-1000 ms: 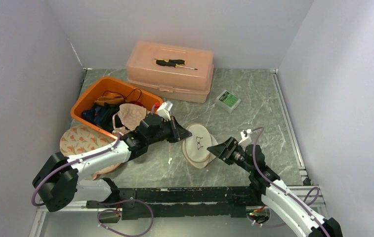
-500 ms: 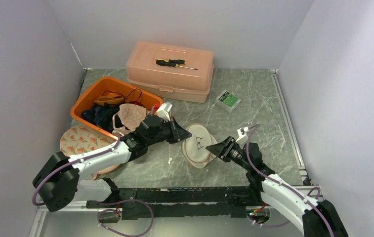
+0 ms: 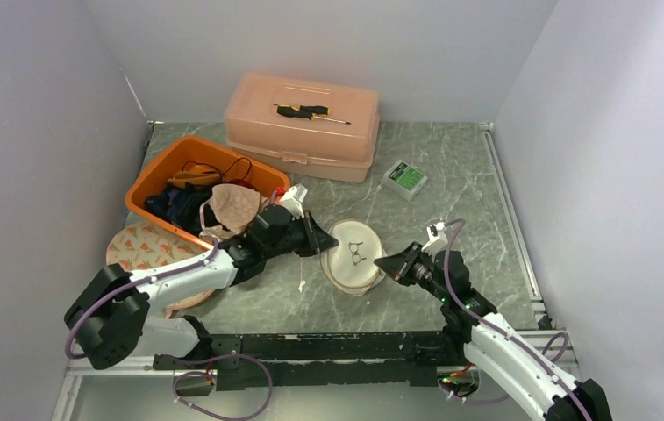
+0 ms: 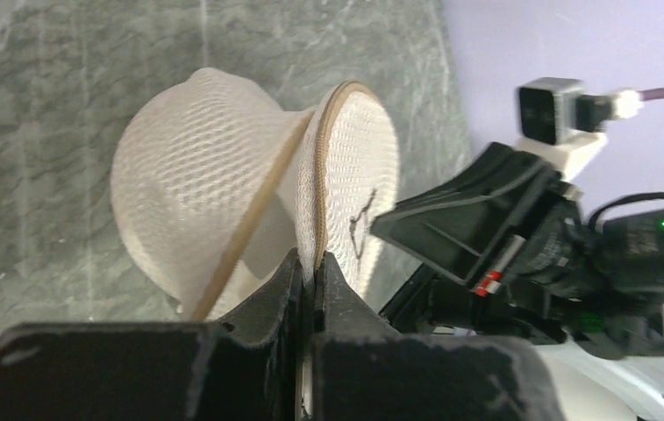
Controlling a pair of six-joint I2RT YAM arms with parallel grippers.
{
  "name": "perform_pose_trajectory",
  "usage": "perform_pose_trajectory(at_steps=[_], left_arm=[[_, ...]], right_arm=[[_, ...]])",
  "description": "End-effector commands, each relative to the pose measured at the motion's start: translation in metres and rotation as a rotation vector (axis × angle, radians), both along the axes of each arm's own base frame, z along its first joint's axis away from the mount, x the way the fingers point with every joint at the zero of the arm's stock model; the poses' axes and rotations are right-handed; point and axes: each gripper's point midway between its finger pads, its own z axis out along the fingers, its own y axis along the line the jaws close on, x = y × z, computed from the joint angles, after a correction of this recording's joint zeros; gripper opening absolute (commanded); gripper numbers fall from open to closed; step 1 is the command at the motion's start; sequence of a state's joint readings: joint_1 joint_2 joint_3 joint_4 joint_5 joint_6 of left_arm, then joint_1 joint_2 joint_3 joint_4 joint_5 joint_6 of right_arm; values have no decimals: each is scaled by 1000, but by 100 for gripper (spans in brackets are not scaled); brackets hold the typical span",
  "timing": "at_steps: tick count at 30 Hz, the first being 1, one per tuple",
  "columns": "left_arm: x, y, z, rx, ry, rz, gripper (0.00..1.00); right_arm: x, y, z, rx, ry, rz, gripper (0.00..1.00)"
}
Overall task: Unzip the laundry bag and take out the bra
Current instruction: Close the laundry bag at the center of the board.
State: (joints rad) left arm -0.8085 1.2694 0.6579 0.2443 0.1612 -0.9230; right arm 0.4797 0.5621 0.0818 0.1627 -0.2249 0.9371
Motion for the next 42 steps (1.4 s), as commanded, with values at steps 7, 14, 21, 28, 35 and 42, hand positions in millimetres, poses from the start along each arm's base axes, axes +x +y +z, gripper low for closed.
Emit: perform_pose_trajectory(at_steps=[7, 14, 21, 28, 35, 42], left_arm=[[14, 8, -53, 239, 80, 54, 4], [16, 19, -72, 333, 112, 88, 3], [20, 43, -97, 499, 154, 156, 3], [19, 50, -127, 591, 224, 174, 3], [20, 47, -144, 614, 245, 165, 3], [25, 43, -149, 620, 232, 155, 3]], right_arm=[[13, -30, 6, -238, -32, -82, 0], [14, -33, 1, -273, -20, -87, 0], [19, -25, -10, -259, -2, -64, 0], [25, -19, -21, -273, 17, -44, 0], [25, -25, -38, -317, 50, -60, 0], [25, -34, -52, -350, 91, -107, 0]])
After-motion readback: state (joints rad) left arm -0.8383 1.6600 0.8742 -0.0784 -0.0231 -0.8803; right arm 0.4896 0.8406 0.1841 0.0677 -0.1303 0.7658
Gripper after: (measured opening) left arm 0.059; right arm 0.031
